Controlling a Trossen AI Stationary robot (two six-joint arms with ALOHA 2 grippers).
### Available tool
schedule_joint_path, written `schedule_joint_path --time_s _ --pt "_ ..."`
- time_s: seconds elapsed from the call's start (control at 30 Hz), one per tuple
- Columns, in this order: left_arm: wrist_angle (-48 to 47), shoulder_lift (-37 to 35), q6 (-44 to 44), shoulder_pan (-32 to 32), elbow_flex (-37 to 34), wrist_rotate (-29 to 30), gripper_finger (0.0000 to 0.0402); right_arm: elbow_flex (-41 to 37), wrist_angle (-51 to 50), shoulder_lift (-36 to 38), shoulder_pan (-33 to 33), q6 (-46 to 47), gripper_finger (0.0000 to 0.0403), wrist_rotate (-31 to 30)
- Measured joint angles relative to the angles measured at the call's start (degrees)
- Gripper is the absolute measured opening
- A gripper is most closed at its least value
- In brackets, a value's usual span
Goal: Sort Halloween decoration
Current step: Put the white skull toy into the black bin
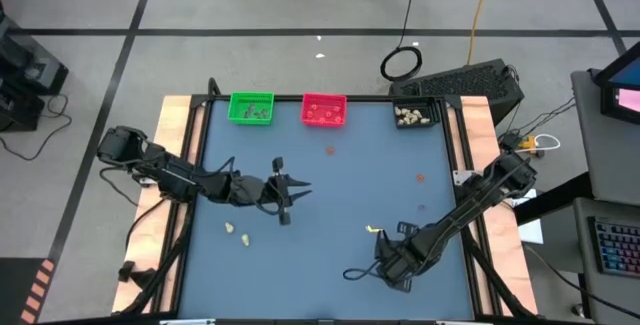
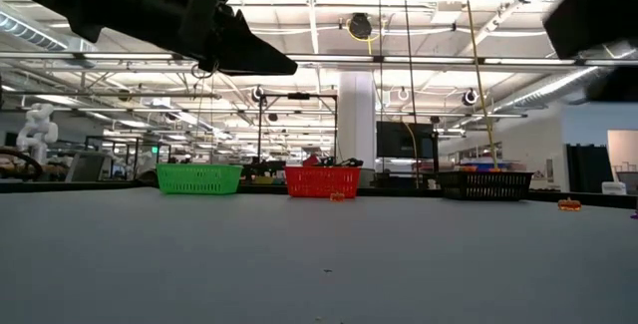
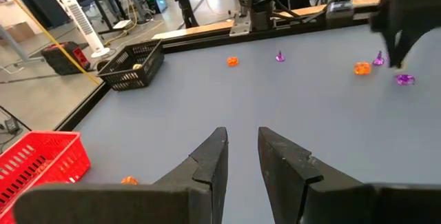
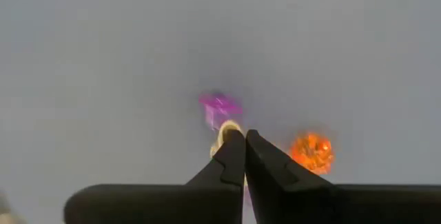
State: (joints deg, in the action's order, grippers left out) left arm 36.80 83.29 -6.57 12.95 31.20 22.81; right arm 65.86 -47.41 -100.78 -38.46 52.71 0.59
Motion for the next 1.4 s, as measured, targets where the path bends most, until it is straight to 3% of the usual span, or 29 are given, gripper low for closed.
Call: schedule_joint_path --time_s 0.3,0.47,0.8,0.93,1.1,1.4 --pt "0.0 0.0 0.1 0.0 0.0 0.0 0.0088 10.5 -9.2 0.2 1.3 -5.4 0.0001 -5.1" --pt "0.0 0.0 0.1 0.0 0.0 0.0 0.0088 10.8 -8.5 -0.1 1.6 -3.7 0.0008 -5.1" --pt "-0.3 0.0 0.2 0.0 0.0 0.0 0.0088 9.8 -4.9 -6.4 1.3 -5.9 0.0151 -0.5" --pt "-0.3 0.0 0.2 0.0 0.0 0.0 0.0088 9.8 -4.7 -9.0 1.3 -9.0 0.0179 1.0" --pt "-0.3 0.0 0.2 0.0 0.0 0.0 0.0088 9.8 -4.4 -10.6 1.4 -11.6 0.0167 1.0" --pt "-0.3 0.0 0.2 0.0 0.0 0.0 0.0088 9.8 -3.0 -10.4 2.5 -14.3 0.0095 -0.7"
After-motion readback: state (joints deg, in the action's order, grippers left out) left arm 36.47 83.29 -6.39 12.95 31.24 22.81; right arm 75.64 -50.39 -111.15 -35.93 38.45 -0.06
